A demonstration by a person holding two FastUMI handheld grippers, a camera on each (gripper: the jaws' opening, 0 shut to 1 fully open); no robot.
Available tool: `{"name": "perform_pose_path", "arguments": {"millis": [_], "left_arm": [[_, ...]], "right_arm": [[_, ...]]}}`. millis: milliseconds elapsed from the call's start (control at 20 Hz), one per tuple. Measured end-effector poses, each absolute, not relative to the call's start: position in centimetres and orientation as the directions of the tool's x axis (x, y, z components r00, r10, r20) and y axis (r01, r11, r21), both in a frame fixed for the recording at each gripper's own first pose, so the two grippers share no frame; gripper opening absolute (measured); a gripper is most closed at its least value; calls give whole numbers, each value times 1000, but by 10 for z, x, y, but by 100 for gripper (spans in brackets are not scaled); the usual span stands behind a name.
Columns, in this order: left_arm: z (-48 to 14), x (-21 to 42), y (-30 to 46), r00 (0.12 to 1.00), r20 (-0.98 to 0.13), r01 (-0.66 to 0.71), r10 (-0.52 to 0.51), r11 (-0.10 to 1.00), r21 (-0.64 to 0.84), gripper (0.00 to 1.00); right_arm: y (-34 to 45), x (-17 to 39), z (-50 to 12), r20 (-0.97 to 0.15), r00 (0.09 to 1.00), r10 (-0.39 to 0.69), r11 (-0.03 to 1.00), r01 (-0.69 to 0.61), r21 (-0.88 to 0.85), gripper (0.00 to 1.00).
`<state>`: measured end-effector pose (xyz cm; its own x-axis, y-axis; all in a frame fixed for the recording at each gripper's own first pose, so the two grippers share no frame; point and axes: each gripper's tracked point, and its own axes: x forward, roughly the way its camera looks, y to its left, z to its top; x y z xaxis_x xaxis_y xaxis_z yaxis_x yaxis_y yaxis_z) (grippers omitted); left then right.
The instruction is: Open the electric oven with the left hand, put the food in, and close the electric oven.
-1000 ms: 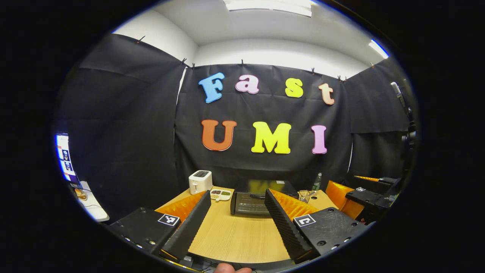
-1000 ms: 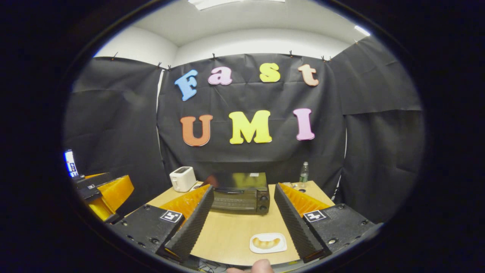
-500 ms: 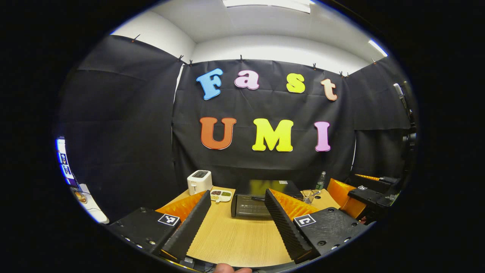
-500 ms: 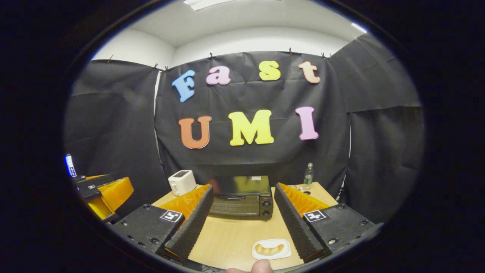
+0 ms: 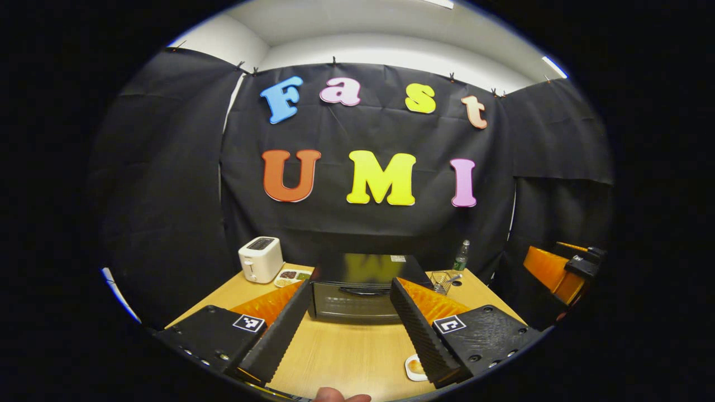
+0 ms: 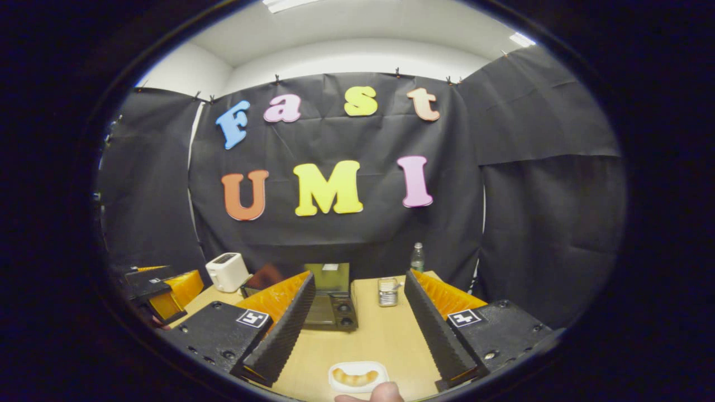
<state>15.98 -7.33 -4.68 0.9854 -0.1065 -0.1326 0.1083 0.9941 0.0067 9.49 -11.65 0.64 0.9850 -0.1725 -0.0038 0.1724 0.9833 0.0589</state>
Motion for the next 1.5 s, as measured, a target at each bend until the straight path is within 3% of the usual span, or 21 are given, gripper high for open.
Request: {"name": "perform_pose_path", "arguments": {"millis": [350, 700, 1000, 1250, 1500], "left_arm": [[-96, 259, -107, 964, -215, 172, -158, 984, 46, 94], [-139, 328, -117, 949, -275, 177, -155, 983, 57, 94], [-179, 359, -99, 940, -324, 121, -106, 992, 25, 95], [-190, 369, -103, 932, -337, 137, -130, 991, -4, 94], [-199, 367, -96, 930, -351, 150, -113, 985, 80, 96]], "right_arm": [[-183, 115, -23, -80, 959, -273, 958, 278, 69, 100], [-196, 137, -38, -126, 952, -278, 958, 285, 34, 100], [-188, 152, -44, -155, 958, -241, 969, 245, 11, 100], [-188, 149, -46, -171, 954, -246, 968, 249, -4, 100], [-184, 145, -45, -180, 955, -236, 970, 244, 23, 100]]}}
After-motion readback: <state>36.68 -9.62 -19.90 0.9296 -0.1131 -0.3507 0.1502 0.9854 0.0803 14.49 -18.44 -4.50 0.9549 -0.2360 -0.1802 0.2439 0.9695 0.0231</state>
